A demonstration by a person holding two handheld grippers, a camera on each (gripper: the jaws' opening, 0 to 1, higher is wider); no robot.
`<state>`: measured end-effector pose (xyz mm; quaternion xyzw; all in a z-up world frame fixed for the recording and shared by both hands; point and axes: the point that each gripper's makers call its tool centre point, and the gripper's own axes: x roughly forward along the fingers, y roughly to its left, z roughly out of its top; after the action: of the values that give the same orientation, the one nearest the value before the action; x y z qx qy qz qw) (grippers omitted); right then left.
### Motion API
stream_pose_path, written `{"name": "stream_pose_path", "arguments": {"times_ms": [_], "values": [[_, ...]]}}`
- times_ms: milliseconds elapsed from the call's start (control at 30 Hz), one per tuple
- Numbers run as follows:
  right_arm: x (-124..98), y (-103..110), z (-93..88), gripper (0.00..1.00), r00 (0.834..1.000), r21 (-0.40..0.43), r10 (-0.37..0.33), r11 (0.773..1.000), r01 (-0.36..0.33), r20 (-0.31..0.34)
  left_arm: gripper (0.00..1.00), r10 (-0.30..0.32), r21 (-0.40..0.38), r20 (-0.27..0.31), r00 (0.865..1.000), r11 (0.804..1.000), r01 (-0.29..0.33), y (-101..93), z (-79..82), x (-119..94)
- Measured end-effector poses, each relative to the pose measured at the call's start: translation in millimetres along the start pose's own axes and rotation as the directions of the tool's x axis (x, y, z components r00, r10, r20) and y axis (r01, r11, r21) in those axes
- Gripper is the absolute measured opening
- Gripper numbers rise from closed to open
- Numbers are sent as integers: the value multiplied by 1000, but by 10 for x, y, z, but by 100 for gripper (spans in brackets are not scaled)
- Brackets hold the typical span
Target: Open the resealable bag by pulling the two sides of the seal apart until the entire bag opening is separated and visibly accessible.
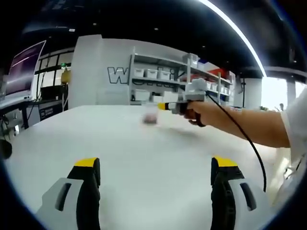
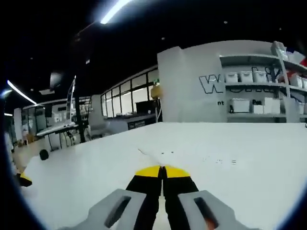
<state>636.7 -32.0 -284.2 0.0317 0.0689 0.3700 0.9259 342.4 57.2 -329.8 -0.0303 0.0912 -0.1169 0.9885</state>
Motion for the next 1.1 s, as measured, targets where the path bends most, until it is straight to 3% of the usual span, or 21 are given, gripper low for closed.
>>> {"name": "stream_pose_path", "arguments": {"times_ms": [233,700,1100], "values": [[-55,31,242,0,999,54,11,998,-14,53,95,1,-11,5,1000,1000,-1,12,13,-1],[-393,320,291,0,993,115,75,990,-85,89,95,-7,-12,6,1000,1000,7,-19,18,-2],[-592,439,260,0,988,203,89,973,-113,125,95,-12,-11,5,1000,1000,12,-37,17,9]]}}
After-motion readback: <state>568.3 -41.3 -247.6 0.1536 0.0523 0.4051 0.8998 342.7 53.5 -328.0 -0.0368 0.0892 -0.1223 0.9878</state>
